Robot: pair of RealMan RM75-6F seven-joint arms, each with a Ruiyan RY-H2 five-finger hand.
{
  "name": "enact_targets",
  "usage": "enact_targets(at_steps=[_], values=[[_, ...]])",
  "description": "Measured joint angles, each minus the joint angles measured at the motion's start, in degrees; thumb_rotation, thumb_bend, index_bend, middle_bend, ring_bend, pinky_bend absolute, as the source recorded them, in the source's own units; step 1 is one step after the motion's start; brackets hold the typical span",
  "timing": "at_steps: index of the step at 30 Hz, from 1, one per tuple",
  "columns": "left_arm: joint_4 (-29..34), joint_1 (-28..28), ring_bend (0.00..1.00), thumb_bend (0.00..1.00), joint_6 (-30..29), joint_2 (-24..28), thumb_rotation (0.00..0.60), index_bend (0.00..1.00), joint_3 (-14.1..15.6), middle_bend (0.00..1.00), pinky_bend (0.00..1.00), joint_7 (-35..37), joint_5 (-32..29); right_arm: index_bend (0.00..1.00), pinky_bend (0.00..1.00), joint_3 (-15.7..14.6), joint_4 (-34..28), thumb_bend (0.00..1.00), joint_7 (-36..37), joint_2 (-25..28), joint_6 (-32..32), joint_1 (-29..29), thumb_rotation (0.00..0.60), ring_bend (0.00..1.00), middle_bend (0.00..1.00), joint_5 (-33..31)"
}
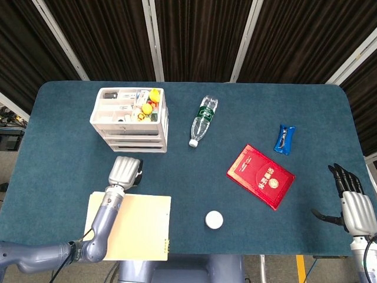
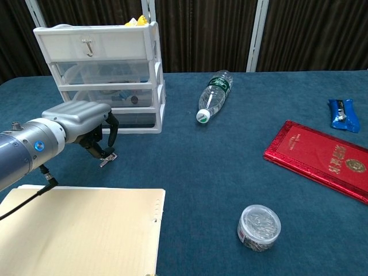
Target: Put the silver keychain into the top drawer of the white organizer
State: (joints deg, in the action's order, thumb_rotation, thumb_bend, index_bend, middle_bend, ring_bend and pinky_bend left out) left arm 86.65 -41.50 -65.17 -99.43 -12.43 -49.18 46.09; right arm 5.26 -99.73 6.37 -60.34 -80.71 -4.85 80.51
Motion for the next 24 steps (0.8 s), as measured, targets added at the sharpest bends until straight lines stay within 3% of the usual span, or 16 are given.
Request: enact_targets(at_steps=[12,24], values=[[-4.68,-0.17,0.99,0.37,-0.54,-1.67,0.6,0.5,1.68,1.0,0.85,1.0,-0.11,0.0,0.0,0.04,-0.21,0.0,0.12,0.06,0.17,-0.02,0.6,0.0,0.0,-0.24],[-6.21,-0.25,0.99,0.37,-0.28,-2.73,0.6,0.51,2.45,1.0,0.85,1.59,-0.32,0.0,0.0,0.09,-0.46,0.0,0.17,0.17,0.33,-0.03,0.6,0.0,0.0,-0.51]])
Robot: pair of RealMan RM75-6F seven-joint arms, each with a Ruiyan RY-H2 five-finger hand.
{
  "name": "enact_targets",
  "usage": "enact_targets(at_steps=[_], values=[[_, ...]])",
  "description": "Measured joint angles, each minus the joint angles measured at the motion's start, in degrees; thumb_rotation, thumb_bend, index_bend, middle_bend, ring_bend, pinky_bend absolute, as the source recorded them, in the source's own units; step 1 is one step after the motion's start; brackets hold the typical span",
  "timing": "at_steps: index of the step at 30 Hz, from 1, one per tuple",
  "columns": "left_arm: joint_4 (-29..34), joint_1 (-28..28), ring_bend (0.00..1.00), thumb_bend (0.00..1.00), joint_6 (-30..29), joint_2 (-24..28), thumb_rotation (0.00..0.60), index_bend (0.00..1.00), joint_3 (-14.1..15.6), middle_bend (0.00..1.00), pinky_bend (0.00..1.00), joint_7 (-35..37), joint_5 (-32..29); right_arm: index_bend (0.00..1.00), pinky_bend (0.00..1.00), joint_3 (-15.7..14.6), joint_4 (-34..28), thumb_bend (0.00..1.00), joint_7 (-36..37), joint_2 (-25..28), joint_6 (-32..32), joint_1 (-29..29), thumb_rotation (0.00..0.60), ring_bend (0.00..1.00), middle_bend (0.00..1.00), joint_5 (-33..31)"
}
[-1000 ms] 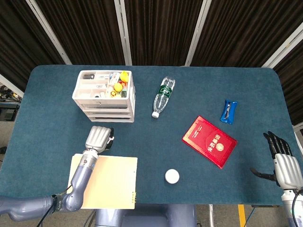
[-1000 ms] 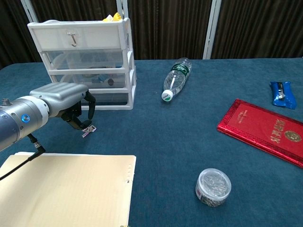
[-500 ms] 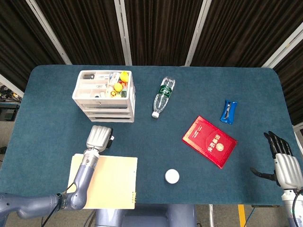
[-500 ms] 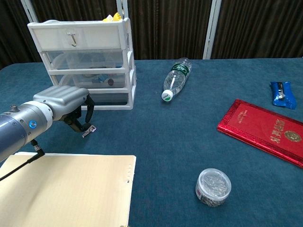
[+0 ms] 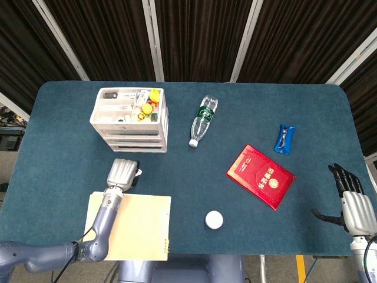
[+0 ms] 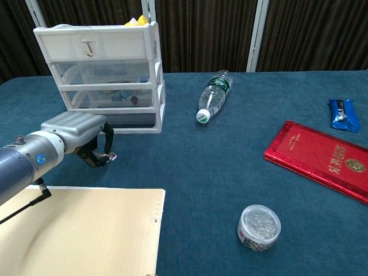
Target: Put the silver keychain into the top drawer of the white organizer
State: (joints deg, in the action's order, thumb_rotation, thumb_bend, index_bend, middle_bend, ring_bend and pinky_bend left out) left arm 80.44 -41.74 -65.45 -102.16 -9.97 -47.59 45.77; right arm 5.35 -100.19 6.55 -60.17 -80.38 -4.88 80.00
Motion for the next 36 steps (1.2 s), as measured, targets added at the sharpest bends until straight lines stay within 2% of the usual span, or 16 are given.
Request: enact_targets(at_steps=[31,36], values=[[-6.79,-0.65,0.99,0.38,1.29,-4.25,0.6,0.55,0.07,1.0,0.85,0.24,-0.85,0.0,0.0,0.1,-0.46,0.0,0.35,0.02,-0.19,0.16,0.6,0.0,0.0,-0.18],[-7.68,-0.46,0.99,0.44,1.45,-5.01,0.6,0.58,0.27,1.0,0.85,0.81,-0.31,0.0,0.0,0.09,-0.48,0.0,0.48,0.05,-0.22,0.2,0.6,0.0,0.0,-0.16]])
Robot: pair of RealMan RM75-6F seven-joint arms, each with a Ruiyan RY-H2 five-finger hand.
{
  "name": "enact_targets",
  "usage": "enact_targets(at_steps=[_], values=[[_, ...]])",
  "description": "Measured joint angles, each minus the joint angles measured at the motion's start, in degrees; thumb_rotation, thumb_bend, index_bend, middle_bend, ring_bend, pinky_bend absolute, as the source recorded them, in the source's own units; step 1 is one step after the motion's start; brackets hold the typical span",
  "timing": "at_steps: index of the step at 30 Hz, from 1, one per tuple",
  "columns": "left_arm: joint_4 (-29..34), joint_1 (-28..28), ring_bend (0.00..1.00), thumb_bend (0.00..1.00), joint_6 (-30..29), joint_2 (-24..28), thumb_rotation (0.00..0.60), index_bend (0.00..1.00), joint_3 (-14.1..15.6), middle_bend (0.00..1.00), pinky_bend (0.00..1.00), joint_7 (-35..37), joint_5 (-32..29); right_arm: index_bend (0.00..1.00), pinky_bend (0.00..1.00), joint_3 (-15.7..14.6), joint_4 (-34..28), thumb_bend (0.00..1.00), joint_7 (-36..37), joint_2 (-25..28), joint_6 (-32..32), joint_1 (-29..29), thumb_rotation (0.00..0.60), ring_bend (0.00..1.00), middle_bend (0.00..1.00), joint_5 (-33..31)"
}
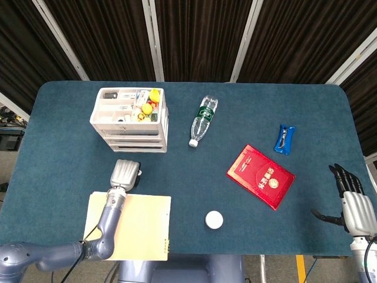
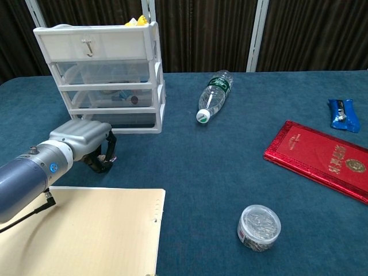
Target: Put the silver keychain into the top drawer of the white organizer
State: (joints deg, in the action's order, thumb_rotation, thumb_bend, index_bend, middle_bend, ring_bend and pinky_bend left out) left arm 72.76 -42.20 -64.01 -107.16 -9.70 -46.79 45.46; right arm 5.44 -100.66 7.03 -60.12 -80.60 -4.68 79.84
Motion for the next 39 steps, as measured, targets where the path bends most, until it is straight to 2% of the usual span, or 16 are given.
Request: enact_targets(at_steps=[4,11,22,39], values=[[-0.06,0.22,0.99,0.48,-0.31,-0.1,0.6,0.61,-0.05,1.0,0.85,0.55,0.7,0.0,0.0,0.01,0.02,0.0,0.07,0.02,-0.04,0.03,0.6,0.0,0.0,0.01],[1.09,0.22,0.99,0.49,-1.03,1.32,0.6,0.61,-0.37,1.0,0.85,1.28,3.07,0.0,0.0,0.04,0.05,0.0,-0.03,-0.02,-0.01,0.0,0.6,0.0,0.0,-0.03],[6.83,-0.1,0.99,0.49,-2.18,8.3,0.6,0.62,-0.16,1.0,0.85,3.0,10.38,0.0,0.0,0.07,0.02,0.0,-0.27,-0.09,-0.13,0.05,0.6,0.0,0.0,-0.05],[13.1,0.8,0.99,0.49,-4.89,15.35,0.6,0.63,-1.29,1.0,0.85,5.16,14.38,0.0,0.0,0.05,-0.04,0.0,-0.43,-0.14,-0.29,0.07,0.6,0.0,0.0,0.18]])
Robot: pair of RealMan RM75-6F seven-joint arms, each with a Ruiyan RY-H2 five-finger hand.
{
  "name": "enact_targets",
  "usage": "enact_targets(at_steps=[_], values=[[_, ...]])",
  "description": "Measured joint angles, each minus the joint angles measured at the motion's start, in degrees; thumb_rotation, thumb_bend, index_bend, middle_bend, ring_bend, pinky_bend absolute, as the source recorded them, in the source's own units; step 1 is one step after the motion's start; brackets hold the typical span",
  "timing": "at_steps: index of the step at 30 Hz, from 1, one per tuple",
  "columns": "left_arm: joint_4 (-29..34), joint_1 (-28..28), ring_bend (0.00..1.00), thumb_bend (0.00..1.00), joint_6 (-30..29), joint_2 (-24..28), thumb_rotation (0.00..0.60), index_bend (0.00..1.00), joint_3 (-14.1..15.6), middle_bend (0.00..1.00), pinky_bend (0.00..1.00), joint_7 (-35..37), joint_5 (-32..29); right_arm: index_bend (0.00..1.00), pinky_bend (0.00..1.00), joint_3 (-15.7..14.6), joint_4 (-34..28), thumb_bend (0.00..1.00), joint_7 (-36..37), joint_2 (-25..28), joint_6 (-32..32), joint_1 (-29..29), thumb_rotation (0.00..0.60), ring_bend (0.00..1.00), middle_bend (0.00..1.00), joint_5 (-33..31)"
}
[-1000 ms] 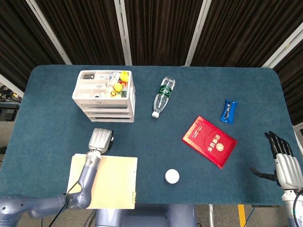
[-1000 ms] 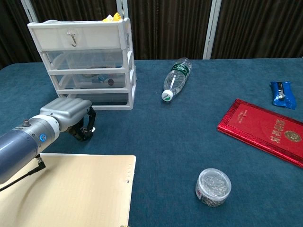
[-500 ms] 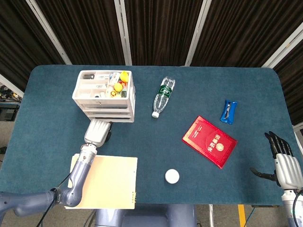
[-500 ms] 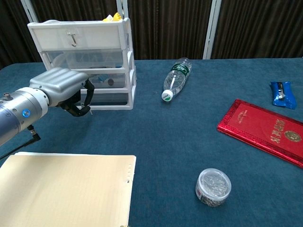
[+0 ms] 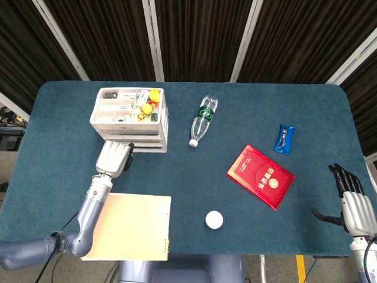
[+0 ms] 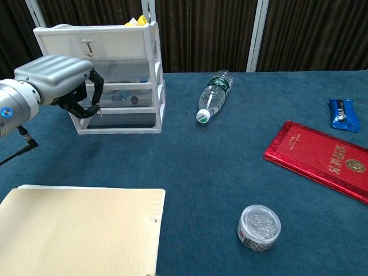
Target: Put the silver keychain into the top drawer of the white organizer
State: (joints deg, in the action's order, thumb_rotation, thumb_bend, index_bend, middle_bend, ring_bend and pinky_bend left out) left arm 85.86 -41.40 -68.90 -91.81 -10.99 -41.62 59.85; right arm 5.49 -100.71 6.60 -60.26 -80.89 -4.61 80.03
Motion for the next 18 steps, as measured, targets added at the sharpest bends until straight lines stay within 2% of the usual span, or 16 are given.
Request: enact_targets(at_steps=[7,18], values=[[2.47,1.26,0.99,0.48,-3.83,1.26,0.6,0.63,-1.78,1.0,0.85,1.43,0.61,0.0,0.0,-0.05,-0.11,0.0,-0.09,-0.02,-0.02,0.0,0.6,0.0,0.0,0.12],[3.43,1.97,0.99,0.48,-7.44,0.61,0.6,0.64,-5.9,1.0,0.85,0.85,-3.42,0.0,0.0,-0.07,-0.25,0.0,-0.16,-0.07,-0.06,-0.01,0.6,0.0,0.0,0.21]])
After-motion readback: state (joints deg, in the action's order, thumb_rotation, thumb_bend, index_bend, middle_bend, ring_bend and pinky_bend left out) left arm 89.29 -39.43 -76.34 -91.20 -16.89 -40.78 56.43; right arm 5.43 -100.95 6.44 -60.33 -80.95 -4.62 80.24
